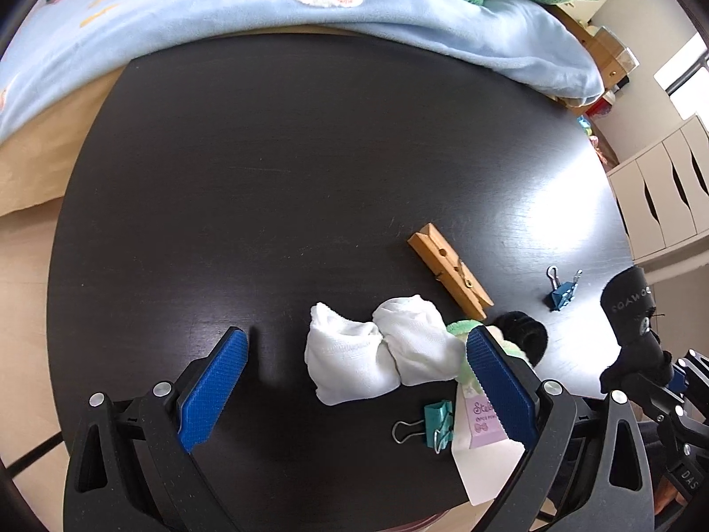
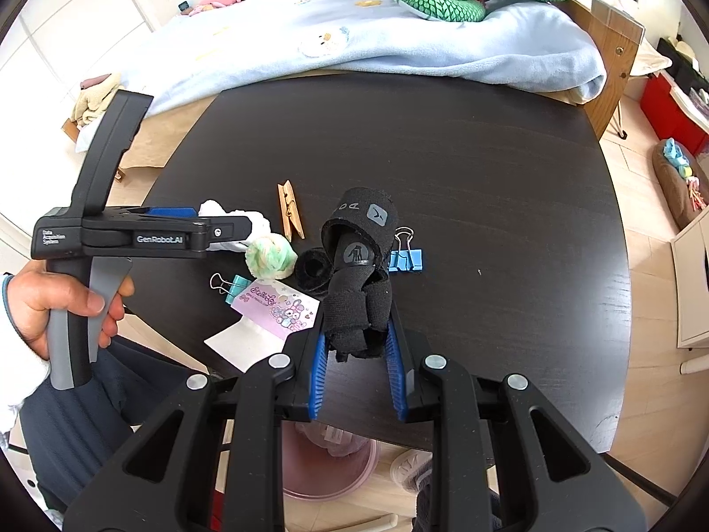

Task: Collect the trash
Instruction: 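Grasp the white rolled socks with the left gripper while the right gripper holds the black bundle, then carry the black bundle over the pink bin and open the right gripper while the left gripper holds the socks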

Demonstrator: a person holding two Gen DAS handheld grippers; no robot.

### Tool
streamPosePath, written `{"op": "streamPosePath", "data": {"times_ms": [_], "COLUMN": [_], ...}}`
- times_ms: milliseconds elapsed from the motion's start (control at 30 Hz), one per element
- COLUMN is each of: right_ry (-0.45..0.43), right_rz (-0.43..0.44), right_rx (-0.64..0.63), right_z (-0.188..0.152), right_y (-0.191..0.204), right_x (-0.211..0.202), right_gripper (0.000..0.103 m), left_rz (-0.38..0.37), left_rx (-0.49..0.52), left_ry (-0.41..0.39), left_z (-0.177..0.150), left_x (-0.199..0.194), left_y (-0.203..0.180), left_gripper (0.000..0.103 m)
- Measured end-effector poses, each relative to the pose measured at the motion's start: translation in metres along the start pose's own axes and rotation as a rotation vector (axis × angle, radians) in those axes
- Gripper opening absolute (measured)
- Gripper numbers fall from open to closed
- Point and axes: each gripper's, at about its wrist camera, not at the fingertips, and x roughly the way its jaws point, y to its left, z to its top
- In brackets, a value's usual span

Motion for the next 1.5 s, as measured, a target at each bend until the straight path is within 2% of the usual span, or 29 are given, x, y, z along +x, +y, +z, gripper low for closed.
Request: {"op": "streamPosePath", "data": {"times_ms": [100, 267, 367, 533, 633, 767, 1067, 1233, 1500], "right_ry": [0.001, 0.006, 0.008, 0.011, 0.012, 0.009, -0.011, -0.032, -0.085], "right_rz": [0.000, 0.002, 0.004, 0.007, 0.009, 0.008, 0.003, -0.004, -0.015], "right_rx": [0.000, -0.001, -0.002, -0.007, -0.009, -0.012, -0.029, -0.048, -0.104], "right_z": [0.000, 0.000, 0.000, 0.001, 0.001, 0.002, 0.002, 0.001, -0.012], "right_y": [0.000, 0.001, 0.001, 0.003, 0.004, 0.006, 0.012, 0.017, 0.032], "right_x": [0.000, 0.004, 0.005, 0.007, 0.008, 0.007, -0.006, -0.023, -0.057], "right_gripper": [0.023, 0.024, 0.024, 0.024, 0.024, 0.024, 0.024, 0.024, 0.024], "left_rz": [0.008, 0.016, 0.022, 0.036, 0.038, 0.035, 0.050, 0.049, 0.011], "left_rx": [-0.005, 0.005, 0.014, 0.034, 0.053, 0.082, 0.179, 0.255, 0.316], "left_ry": [0.002, 0.003, 0.001, 0.009, 0.008, -0.010, -0.128, -0.187, -0.265], "left_z": [-0.003, -0.003, -0.003, -0.003, -0.003, -0.005, -0.010, -0.025, -0.062], "left_x": [0.001, 0.001, -0.003, -0.004, -0.005, -0.009, -0.050, -0.080, -0.122], "left_y": [0.003, 0.005, 0.007, 0.005, 0.003, 0.000, -0.015, -0.030, -0.047], "left_gripper": [0.095, 0.079, 0.068, 0.032, 0.022, 0.019, 0.019, 0.019, 0.019]}}
